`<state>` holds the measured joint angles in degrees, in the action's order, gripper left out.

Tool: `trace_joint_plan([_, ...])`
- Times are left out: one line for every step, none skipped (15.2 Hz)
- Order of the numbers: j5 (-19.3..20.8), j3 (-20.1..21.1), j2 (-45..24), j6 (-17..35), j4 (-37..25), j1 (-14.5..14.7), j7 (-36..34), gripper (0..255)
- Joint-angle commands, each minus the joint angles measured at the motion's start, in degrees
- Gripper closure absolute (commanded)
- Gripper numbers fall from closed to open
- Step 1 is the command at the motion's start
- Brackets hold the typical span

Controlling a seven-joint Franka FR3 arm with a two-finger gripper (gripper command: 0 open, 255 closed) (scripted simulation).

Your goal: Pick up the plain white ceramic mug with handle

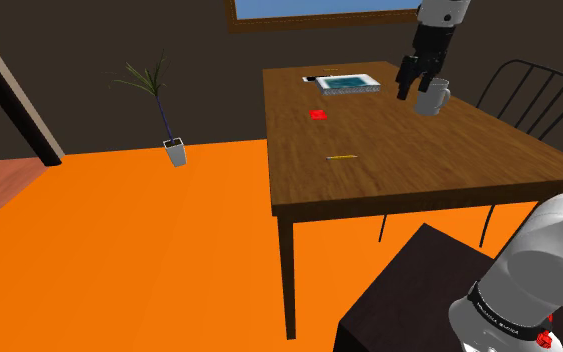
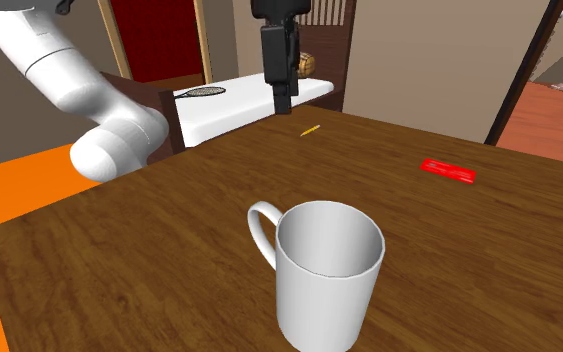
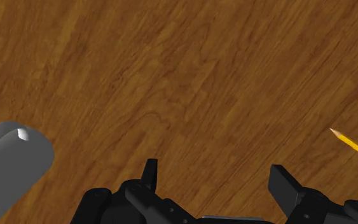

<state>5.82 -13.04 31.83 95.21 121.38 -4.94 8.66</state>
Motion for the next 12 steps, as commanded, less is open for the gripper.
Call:
trace_joint_plan([0.5,-2.2,-2.5,-0.1,-2.4,-0.4,2.7,0])
trace_joint_plan([0.7,-3.4,-3.8,-0.1,-3.6,-0.6,4.1,0])
trace_joint_plan([0.7,-4.5,-5.3,-0.1,-4.9,-0.8,5.5,0])
trace_joint_plan([0.8,-5.7,-6.8,-0.1,-6.3,-1.0,6.9,0])
trace_joint_plan([0.7,-6.9,-8.4,-0.1,-7.7,-1.2,8.3,0])
trace_joint_plan([0.6,-8.0,-10.0,-0.1,-9.3,-1.3,9.7,0])
trace_joint_plan([0.4,-9.2,-11.7,-0.1,-10.8,-1.5,11.2,0])
trace_joint_plan([0.1,-10.3,-13.4,-0.2,-12.5,-1.7,12.7,0])
trace_joint_plan([-0.3,-11.5,-15.3,-0.3,-14.2,-1.9,14.2,0])
trace_joint_plan([-0.8,-12.6,-17.2,-0.5,-16.0,-2.1,15.7,0])
trace_joint_plan([-1.4,-13.8,-19.1,-0.7,-17.9,-2.4,17.3,0])
trace_joint_plan([-2.0,-14.9,-21.2,-0.9,-19.9,-2.7,18.9,0])
